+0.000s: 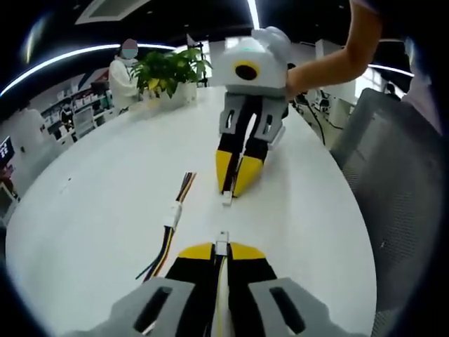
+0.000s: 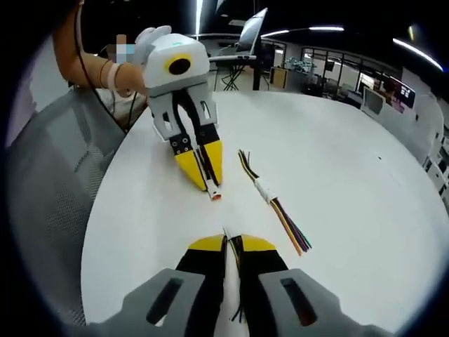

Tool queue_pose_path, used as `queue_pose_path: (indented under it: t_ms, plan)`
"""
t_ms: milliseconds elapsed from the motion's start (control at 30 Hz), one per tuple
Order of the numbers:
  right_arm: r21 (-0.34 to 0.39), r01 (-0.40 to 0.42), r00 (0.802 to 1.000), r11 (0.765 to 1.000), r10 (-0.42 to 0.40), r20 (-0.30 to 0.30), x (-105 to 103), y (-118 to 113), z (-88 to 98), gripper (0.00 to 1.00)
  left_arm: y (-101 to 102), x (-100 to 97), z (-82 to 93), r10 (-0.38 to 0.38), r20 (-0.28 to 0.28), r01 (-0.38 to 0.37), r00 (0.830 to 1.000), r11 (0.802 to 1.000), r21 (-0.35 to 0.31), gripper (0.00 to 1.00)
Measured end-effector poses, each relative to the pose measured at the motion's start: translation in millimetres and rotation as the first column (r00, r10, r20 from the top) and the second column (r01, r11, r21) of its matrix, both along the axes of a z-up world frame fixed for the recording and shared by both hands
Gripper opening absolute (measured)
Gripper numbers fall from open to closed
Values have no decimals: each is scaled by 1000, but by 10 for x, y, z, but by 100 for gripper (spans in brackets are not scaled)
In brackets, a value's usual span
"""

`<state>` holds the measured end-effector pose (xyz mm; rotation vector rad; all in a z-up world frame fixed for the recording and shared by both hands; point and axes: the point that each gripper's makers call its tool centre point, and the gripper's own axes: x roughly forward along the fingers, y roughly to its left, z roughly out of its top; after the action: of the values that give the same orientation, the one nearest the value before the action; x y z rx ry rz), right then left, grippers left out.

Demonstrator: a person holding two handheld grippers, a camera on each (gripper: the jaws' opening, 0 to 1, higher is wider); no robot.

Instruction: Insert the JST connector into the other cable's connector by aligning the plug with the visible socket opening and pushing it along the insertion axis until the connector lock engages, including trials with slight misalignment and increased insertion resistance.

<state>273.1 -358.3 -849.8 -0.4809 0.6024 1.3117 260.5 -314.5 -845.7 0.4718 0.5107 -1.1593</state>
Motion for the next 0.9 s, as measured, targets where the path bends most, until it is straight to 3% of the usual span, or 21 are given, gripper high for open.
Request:
queue_pose_path:
  t_ms: [367, 900]
  plan:
    - [24, 9, 1000, 1000, -10, 18, -8, 124, 208, 3, -45, 38, 168, -27, 56, 27, 998, 1000, 1, 0]
    - [27, -20, 1000, 999, 20, 19, -58, 204, 216, 3, -76, 47, 230, -26, 51, 25, 998, 1000, 8, 0]
